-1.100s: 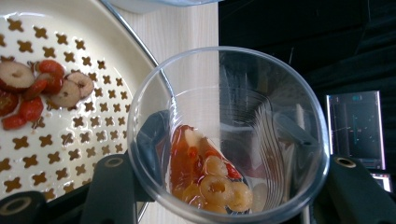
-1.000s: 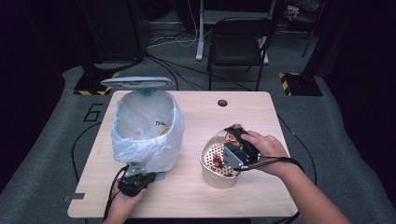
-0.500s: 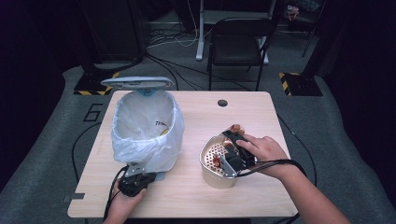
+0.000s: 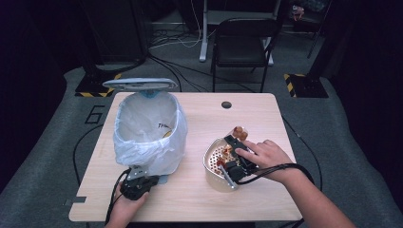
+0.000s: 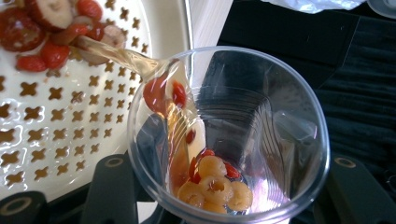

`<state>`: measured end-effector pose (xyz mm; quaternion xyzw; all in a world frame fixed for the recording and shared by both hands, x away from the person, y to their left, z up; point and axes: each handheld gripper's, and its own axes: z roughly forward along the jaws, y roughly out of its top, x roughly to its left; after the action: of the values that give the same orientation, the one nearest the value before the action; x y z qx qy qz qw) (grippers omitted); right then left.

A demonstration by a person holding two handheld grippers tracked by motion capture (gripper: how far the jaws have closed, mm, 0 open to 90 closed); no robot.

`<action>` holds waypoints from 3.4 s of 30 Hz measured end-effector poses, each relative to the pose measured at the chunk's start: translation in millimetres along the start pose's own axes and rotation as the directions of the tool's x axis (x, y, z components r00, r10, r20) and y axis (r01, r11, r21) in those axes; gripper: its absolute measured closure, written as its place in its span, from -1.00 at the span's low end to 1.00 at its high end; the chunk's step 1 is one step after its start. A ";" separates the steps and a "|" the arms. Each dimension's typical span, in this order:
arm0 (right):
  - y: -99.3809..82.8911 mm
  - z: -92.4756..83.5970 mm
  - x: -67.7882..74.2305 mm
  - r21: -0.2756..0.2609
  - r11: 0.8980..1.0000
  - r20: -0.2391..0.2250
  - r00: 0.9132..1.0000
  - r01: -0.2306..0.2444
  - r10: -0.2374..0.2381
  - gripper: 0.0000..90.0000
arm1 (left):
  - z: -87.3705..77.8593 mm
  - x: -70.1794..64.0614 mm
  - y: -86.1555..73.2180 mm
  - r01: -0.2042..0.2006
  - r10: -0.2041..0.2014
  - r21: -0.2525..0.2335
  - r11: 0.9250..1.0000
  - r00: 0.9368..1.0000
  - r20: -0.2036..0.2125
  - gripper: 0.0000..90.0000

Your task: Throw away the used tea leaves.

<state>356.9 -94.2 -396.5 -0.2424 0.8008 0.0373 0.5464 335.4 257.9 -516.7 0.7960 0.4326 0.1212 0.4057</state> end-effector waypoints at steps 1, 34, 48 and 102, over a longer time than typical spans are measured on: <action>0.4 -0.5 1.8 0.009 1.000 0.018 1.000 0.016 -0.017 -0.03 | 0.0 0.0 0.0 0.000 0.000 0.000 1.000 1.000 0.000 1.00; 5.4 6.7 22.0 0.073 0.916 0.068 0.914 0.394 -0.399 -0.04 | 0.5 0.4 -0.3 0.005 -0.005 -0.007 1.000 1.000 0.008 1.00; 3.7 6.4 27.3 0.121 0.930 0.103 0.927 0.348 -0.360 -0.05 | 0.7 -0.6 -0.7 0.026 -0.026 -0.013 1.000 1.000 -0.001 1.00; -53.0 -7.6 -58.5 -0.184 0.687 -0.252 0.710 -0.703 0.658 -0.07 | -0.2 0.5 -0.1 0.001 -0.001 0.001 1.000 1.000 0.003 1.00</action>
<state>389.8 -123.0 -330.2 -0.0005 0.8630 0.3247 0.3870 335.6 258.5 -516.8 0.7961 0.4326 0.1195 0.4059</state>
